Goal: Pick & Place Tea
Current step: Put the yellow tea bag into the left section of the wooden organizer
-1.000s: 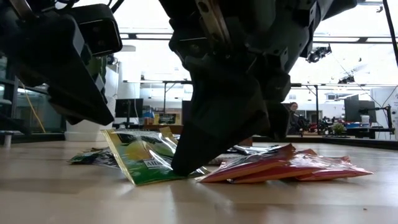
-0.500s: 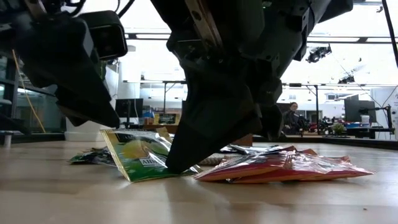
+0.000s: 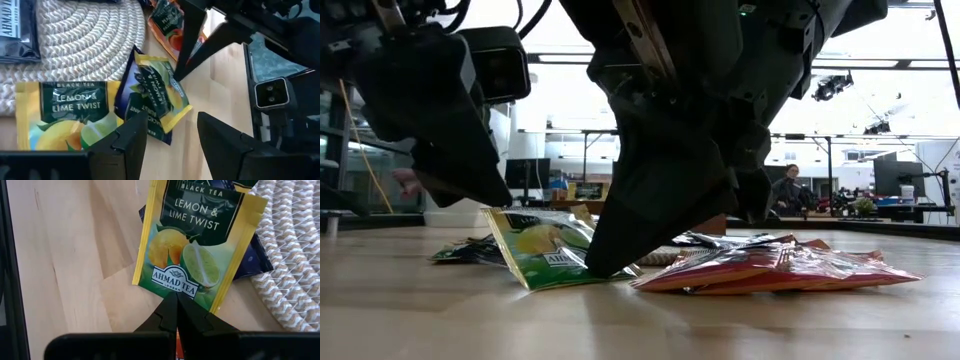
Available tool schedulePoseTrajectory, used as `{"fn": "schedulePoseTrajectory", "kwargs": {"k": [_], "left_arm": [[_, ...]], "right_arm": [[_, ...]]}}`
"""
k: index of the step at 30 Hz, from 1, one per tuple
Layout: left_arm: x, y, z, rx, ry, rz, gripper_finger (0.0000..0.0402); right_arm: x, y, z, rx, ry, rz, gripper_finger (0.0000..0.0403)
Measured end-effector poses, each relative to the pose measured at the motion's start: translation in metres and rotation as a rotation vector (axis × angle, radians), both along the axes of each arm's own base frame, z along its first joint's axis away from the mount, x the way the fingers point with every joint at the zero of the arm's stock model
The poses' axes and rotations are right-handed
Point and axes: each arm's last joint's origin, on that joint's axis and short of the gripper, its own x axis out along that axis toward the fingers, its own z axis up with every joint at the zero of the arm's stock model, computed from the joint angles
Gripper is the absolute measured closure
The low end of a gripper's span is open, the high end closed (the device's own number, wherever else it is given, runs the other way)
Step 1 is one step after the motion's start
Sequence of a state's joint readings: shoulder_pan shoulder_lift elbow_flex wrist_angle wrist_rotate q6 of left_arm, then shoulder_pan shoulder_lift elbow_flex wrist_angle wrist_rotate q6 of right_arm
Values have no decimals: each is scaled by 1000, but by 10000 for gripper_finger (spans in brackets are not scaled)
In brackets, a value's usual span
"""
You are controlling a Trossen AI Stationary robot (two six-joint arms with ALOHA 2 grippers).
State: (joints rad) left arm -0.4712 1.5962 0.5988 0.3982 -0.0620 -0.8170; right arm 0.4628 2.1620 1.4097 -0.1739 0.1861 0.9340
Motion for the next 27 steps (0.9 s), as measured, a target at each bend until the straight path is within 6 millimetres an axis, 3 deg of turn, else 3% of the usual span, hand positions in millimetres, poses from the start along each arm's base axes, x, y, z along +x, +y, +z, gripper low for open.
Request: {"fn": "schedulePoseTrajectory", "kwargs": {"k": [27], "left_arm": [[3, -1, -5, -36, 22, -2, 229]], "right_arm": [[4, -4, 1, -38, -30, 28, 403]]}}
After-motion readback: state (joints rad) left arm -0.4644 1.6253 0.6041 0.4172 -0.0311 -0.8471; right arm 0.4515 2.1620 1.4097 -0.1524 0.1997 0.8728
